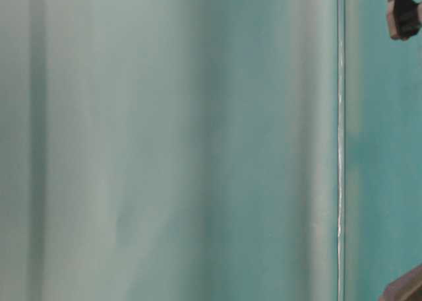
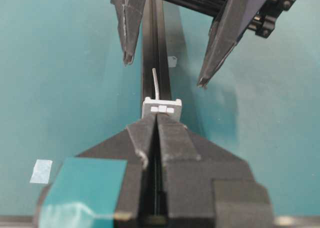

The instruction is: Insert the wire through the hole in the metal fitting marked with a red label. (retake)

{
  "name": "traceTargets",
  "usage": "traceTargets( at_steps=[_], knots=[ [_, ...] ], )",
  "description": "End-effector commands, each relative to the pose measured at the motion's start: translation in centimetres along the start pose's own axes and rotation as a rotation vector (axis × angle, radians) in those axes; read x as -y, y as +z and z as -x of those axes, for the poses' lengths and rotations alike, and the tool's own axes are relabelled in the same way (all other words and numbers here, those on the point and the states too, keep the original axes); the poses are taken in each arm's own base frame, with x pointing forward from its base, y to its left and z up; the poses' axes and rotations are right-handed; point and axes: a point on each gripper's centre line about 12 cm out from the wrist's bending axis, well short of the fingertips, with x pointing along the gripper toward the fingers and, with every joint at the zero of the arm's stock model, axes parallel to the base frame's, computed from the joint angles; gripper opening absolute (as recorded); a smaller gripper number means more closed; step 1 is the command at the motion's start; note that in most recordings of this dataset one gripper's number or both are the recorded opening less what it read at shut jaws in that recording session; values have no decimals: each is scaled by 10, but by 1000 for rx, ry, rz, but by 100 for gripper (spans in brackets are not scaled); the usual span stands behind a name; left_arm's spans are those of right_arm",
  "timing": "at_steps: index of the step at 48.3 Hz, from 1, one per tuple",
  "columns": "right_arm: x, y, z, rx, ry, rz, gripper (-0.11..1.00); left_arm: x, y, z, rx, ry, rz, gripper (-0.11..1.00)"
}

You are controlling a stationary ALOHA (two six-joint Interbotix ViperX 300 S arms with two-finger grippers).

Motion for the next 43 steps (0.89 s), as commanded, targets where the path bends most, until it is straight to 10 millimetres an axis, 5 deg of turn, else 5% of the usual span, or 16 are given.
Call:
traceTargets(
  at_steps=[1,29,43],
  knots=[
    [0,7,-2,15,0,-8,3,0,7,-3,17,1,27,19],
    [0,7,-2,15,-1,-9,3,-1,6,-3,10,5,46,16],
    [0,7,-2,15,-1,-9,3,-1,3,-12,-25,11,52,-10]
  ],
)
